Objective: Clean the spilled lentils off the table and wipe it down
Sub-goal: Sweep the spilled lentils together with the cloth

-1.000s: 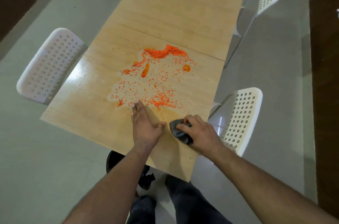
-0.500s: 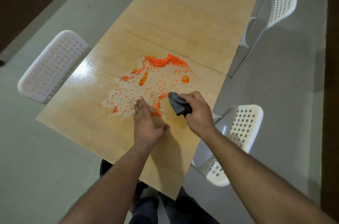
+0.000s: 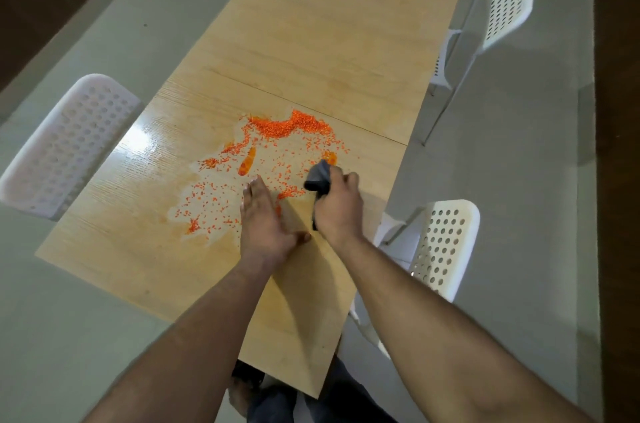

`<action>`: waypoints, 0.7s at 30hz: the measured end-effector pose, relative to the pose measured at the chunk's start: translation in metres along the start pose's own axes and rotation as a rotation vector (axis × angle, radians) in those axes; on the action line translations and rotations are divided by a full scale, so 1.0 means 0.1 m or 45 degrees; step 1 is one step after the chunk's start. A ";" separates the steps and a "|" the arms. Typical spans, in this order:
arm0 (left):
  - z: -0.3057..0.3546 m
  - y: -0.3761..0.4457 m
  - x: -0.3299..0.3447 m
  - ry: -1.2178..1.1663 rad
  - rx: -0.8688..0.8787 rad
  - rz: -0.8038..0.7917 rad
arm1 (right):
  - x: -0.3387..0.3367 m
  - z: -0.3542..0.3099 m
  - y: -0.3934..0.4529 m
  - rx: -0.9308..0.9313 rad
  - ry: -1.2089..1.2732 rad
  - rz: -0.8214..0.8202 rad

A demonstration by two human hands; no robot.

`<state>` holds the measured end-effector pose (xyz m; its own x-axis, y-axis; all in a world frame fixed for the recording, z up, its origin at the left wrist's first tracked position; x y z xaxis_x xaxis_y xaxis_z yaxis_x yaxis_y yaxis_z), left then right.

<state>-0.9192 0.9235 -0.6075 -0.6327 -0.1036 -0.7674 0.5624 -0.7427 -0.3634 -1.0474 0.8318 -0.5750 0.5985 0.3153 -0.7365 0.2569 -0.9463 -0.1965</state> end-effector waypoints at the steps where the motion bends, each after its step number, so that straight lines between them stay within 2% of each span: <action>1: 0.01 0.02 0.00 -0.018 0.014 0.019 | 0.06 -0.09 0.02 -0.022 0.034 -0.074; 4: 0.01 0.04 -0.01 -0.068 0.027 0.062 | 0.16 -0.23 0.01 -0.100 0.170 -0.256; 6: 0.03 0.05 -0.03 -0.050 0.018 0.035 | 0.07 -0.17 -0.02 -0.133 0.241 -0.247; 9: 0.05 0.07 -0.06 0.010 0.029 -0.031 | -0.24 0.06 0.03 -0.150 0.262 -0.049; 12: 0.08 0.13 -0.07 0.026 0.064 -0.051 | -0.51 0.35 0.29 -0.066 0.151 0.200; 14: 0.10 0.18 -0.07 0.026 0.058 -0.060 | -0.56 0.47 0.48 0.018 0.052 0.239; 17: 0.10 0.25 -0.07 0.015 0.035 -0.061 | -0.43 0.41 0.63 0.019 -0.084 0.148; 21: 0.10 0.25 -0.05 0.007 0.007 -0.071 | -0.09 0.11 0.62 -0.107 -0.050 -0.033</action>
<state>-0.9076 0.8986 -0.6073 -0.6602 -0.0583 -0.7489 0.5235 -0.7507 -0.4030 -1.0456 0.7691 -0.5876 0.5610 0.3347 -0.7571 0.3357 -0.9280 -0.1615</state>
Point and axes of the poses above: each hand's wrist, its own y-axis towards the middle knuckle, its own x-axis out of the palm, z = x × y, the point moved 2 cm from there along y, towards the middle knuckle, and after that the axes turned 2 degrees about -x, right-handed, at the moved point
